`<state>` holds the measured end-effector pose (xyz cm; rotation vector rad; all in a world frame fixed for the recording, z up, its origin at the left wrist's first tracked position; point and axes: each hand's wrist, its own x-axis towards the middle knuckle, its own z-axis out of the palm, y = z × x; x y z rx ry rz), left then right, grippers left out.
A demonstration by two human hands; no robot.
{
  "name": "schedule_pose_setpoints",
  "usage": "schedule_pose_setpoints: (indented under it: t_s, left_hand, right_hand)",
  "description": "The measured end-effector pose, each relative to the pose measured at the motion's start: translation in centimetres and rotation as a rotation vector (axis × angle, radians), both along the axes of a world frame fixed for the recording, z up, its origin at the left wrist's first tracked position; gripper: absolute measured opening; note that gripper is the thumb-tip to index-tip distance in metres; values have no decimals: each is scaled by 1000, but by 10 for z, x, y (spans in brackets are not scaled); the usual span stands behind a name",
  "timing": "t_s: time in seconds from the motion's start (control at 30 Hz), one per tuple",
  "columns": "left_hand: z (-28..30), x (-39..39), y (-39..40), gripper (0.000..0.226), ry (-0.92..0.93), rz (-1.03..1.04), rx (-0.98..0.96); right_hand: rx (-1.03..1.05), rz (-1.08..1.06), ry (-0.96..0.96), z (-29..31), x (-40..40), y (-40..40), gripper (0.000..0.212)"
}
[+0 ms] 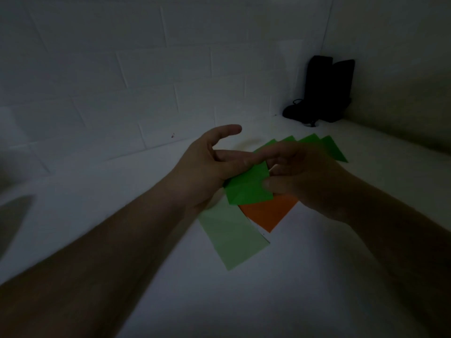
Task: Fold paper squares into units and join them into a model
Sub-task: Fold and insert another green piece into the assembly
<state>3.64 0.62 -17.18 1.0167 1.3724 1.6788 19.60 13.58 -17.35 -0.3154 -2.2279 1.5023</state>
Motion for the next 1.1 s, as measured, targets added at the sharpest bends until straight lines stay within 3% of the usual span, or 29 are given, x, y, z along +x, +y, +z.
schedule_pose_setpoints:
  t_s: [0.2, 0.47, 1.03, 1.1]
  left_hand:
    - [-1, 0, 1, 64, -4, -10, -7]
    - [-4, -1, 2, 52, -72, -13, -43]
    - [-2, 4, 2, 35, -85, -3, 50]
    - [-2, 5, 3, 35, -88, -8, 49]
  right_hand:
    - [-43, -18, 24, 2, 0, -1, 35]
    - [-16, 51, -5, 1, 1, -3, 46]
    - [-257, -20, 43, 2, -2, -2, 25]
    - [-269, -24, 45, 1, -3, -2, 31]
